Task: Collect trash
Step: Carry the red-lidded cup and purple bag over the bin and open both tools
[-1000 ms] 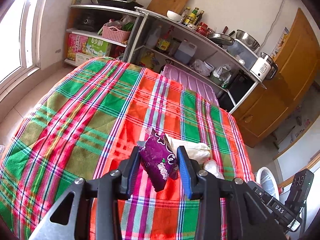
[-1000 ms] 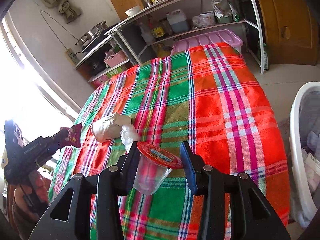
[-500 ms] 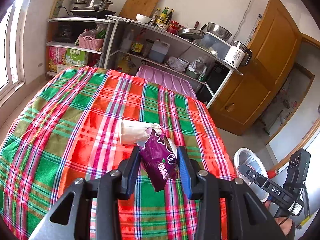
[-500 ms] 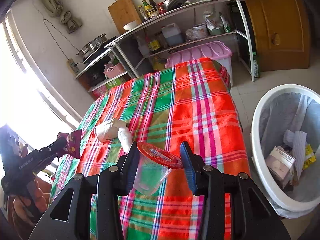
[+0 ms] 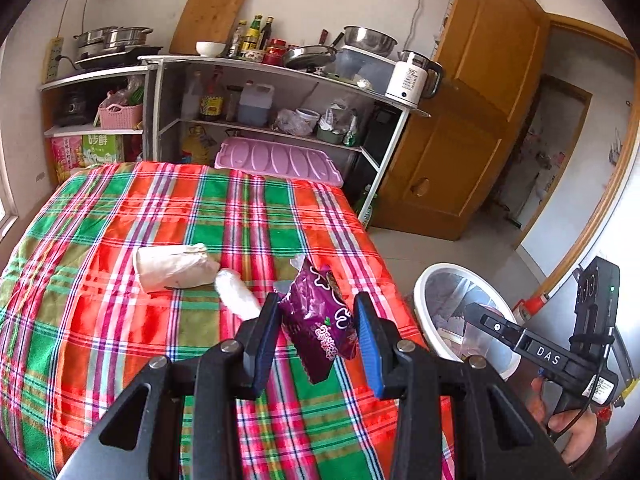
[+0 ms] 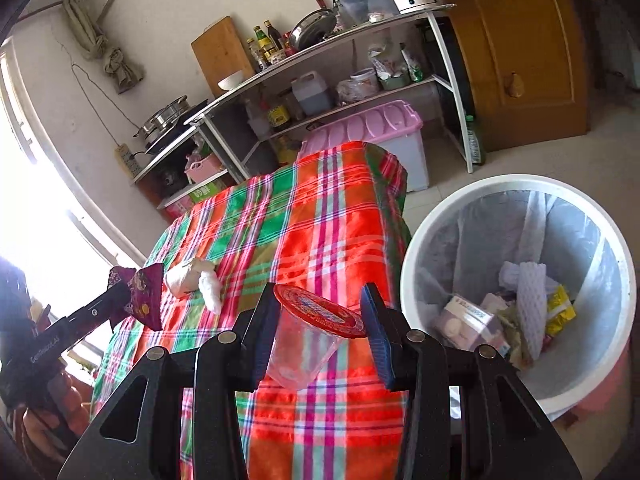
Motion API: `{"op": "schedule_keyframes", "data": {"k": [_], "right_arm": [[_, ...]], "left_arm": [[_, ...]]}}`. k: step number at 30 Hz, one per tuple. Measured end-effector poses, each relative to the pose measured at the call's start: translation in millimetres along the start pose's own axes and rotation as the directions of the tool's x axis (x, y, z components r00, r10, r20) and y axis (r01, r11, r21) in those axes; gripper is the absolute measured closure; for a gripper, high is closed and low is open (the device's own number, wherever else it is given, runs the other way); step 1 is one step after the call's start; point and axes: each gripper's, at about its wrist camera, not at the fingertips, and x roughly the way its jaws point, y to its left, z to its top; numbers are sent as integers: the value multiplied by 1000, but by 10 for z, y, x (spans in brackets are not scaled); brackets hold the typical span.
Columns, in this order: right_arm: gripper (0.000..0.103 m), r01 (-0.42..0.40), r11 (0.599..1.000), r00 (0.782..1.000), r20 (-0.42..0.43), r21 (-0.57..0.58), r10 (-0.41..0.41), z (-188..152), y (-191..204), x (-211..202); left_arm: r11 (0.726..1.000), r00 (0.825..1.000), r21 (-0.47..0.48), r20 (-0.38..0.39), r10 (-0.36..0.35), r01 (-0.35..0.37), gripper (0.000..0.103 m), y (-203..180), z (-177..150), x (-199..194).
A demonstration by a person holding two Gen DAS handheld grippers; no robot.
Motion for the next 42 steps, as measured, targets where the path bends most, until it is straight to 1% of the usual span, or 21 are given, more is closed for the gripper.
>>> {"op": "schedule_keyframes", "data": {"k": [3,8,11,13,16,18,22,26,29,32,36,42], "right_arm": [[60,20,1000,1000,13,16,-20,46,-165,-98],[60,62,997,998,31,36,-63,102,-451,-239],[60,101,994,994,35,41,-103,135,-626,-289],[60,124,991,992,23,43,-125,156,-750,-291],[60,177,984,984,20,37,-177,181,-908,-302],[60,190,981,982,10,49,-191,195,-1032,-303],[60,219,973,976,-7,69,-219,212,-1252,-306],[60,238,967,971,-17,87,-237,205,-1427,-311],[60,247,965,969,-26,91,-246,204,-1516,-306],[60,266,960,964,-34,82,-264,199,-1567,-290],[60,298,953,954,-42,58,-296,195,-1585,-242],[60,310,949,950,-55,54,-307,190,-1645,-200]], "left_arm": [[999,999,29,-15,-44,44,64,-266,5,92],[993,996,82,-48,-80,84,64,-683,5,296],[986,992,123,-75,-104,113,64,-941,-20,439],[981,989,147,-95,-114,127,64,-1114,-49,546],[971,988,201,-114,-108,130,64,-1367,-89,686],[965,982,209,-138,-130,157,64,-1499,-121,765],[953,977,249,-161,-138,175,64,-1753,-157,885],[946,973,263,-181,-146,191,64,-1919,-186,979],[941,973,282,-186,-140,189,64,-2012,-211,1027],[939,969,280,-201,-145,198,64,-2061,-228,1075],[937,972,296,-197,-128,183,64,-2123,-242,1129],[937,971,298,-204,-124,182,64,-2145,-254,1182]]}}
